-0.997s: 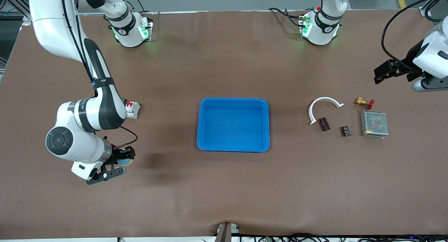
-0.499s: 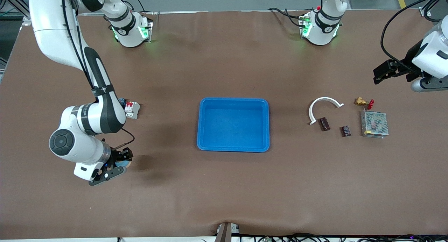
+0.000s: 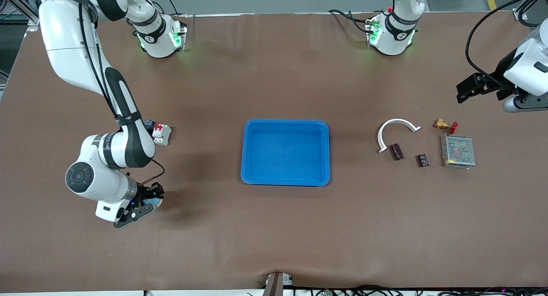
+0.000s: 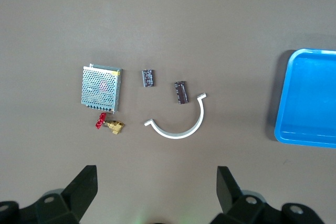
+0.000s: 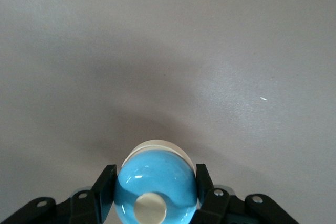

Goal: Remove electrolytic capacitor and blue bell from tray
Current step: 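Lower the bell beside the first bell and open the right gripper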

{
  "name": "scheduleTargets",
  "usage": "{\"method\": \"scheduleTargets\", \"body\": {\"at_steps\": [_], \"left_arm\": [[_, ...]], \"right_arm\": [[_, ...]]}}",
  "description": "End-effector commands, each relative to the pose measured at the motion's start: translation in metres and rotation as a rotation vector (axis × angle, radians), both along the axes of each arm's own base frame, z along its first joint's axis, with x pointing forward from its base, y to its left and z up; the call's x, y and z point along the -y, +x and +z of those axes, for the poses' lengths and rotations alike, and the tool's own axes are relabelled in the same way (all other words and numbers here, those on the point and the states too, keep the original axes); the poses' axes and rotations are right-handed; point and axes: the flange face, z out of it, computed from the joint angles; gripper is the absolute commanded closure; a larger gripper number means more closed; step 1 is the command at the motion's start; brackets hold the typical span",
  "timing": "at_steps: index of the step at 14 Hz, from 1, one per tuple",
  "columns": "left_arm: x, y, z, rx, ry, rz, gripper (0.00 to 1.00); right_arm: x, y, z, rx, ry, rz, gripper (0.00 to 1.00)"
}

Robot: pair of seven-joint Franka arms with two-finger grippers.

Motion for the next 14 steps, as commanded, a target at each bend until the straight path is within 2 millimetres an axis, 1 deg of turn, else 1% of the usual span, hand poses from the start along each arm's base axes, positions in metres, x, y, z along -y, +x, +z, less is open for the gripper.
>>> {"method": "scheduleTargets", "body": {"at_steps": [1,5,14], "left_arm": [[0.000,0.000,0.003,0.010,-0.021,0.000,0.00],[0.000,0.000,0.002,0.008,-0.023,0.000,0.00],[-0.001,0.000,0.002,0.008,-0.021,0.001,0.00]], "right_arm": [[0.004,-0.001,-0.005,-0.002,0.024,0.029,0.49],[0.017,0.000,-0.016,0.004,0.040,0.066,0.49],[0.019,-0.002,-0.038,-0.007,0.042,0.116,0.48]]}}
